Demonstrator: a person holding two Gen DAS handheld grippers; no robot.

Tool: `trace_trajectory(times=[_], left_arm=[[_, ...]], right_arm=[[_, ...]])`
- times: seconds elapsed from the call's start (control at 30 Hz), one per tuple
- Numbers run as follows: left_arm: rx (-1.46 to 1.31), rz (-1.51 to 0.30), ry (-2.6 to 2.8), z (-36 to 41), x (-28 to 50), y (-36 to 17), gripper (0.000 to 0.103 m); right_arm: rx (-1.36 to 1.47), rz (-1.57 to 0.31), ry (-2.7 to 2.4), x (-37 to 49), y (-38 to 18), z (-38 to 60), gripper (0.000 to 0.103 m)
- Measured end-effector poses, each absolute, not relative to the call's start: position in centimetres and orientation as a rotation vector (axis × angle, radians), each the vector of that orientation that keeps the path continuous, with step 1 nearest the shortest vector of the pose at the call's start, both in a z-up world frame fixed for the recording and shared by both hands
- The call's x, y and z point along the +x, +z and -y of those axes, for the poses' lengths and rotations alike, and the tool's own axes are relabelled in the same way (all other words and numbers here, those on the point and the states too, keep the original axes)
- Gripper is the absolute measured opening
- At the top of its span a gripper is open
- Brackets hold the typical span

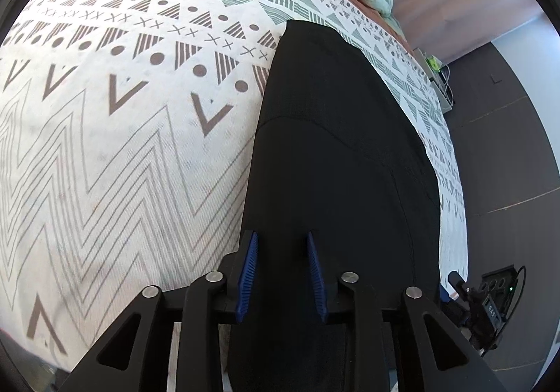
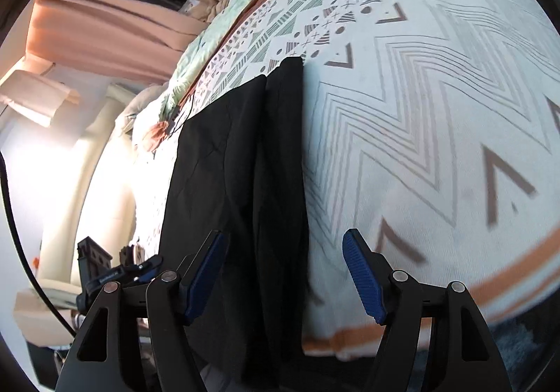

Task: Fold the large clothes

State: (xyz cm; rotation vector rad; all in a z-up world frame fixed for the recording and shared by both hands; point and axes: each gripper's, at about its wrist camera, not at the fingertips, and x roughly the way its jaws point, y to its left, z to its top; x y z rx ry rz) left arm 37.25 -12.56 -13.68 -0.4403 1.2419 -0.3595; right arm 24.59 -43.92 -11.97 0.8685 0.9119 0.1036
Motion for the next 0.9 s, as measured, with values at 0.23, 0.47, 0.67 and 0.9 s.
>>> trace_trajectory(times=[0.23, 0.47, 0.67, 0.9], left_arm=[[-0.417, -1.265, -0.328, 13.5, 39.9, -14.2, 0.038], [-0.409, -1.282, -0.323, 14.2, 42.6, -14.3, 0.038], [-0.401, -1.288, -0.305, 14.8, 44.8, -14.7, 0.040], [-0.373, -1.296, -0.283, 16.0, 47.7, -15.4, 0.047]], right_arm=[[0.887, -0.989, 0.190, 29.7, -14.5, 43.9, 0.070], [0.897, -1.032, 0.315, 34.5, -15.7, 43.3, 0.072], [0.857, -1.061, 0.364, 38.0, -15.9, 43.3, 0.071], [0.841, -1.064, 0.361, 40.7, -15.8, 43.9, 0.071]])
